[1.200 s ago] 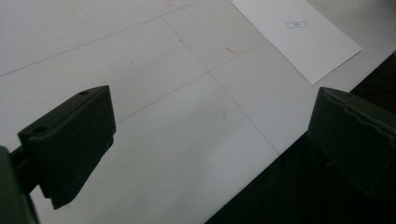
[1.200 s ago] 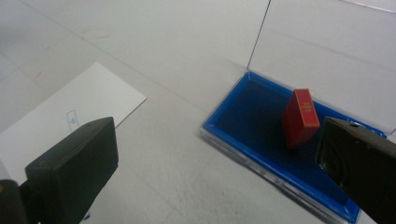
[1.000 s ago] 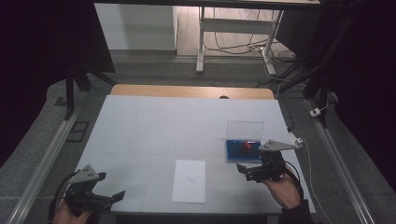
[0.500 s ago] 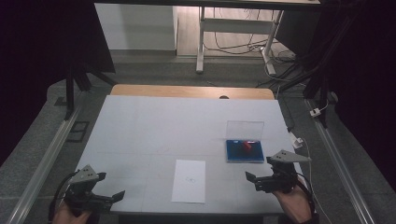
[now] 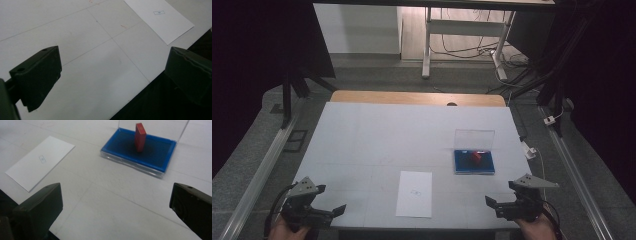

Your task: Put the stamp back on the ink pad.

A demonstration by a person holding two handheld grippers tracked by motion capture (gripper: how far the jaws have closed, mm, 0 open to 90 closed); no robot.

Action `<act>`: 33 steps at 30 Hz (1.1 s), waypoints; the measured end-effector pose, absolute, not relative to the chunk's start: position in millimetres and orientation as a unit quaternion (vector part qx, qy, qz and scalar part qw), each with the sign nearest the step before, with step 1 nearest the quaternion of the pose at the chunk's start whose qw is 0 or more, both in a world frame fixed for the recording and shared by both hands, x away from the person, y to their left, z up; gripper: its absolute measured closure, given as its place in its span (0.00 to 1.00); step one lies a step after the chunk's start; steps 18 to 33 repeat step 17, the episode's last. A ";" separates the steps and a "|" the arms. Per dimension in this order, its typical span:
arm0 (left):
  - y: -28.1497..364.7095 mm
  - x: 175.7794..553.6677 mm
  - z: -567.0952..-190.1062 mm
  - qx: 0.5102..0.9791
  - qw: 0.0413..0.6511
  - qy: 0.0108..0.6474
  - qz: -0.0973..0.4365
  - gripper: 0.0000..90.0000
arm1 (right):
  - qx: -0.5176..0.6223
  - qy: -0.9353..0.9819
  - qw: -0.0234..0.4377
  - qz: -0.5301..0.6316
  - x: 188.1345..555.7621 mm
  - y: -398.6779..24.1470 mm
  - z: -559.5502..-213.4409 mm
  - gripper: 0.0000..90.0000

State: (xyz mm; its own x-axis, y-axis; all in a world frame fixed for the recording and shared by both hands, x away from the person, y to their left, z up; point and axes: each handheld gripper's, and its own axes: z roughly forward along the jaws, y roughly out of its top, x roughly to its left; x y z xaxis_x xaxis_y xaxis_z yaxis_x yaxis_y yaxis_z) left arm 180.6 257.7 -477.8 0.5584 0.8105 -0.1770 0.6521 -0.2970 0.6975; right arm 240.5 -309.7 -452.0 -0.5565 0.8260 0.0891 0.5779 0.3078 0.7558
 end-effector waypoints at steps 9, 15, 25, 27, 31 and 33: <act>257.4 180.8 -478.1 0.800 0.375 0.456 0.106 0.01 | 0.456 0.791 0.166 0.373 227.8 -317.3 -454.9 0.00; 256.8 181.7 -478.2 0.800 0.375 0.456 0.106 0.01 | 0.463 0.794 0.163 0.359 225.4 -318.4 -455.9 0.00; 256.4 182.6 -477.8 0.800 0.375 0.456 0.105 0.01 | 0.464 0.794 0.161 0.358 225.7 -318.7 -456.4 0.00; 256.4 182.6 -477.8 0.800 0.375 0.456 0.105 0.01 | 0.464 0.794 0.161 0.358 225.7 -318.7 -456.4 0.00; 256.4 182.6 -477.8 0.800 0.375 0.456 0.105 0.01 | 0.464 0.794 0.161 0.358 225.7 -318.7 -456.4 0.00; 256.4 182.6 -477.8 0.800 0.375 0.456 0.105 0.01 | 0.464 0.794 0.161 0.358 225.7 -318.7 -456.4 0.00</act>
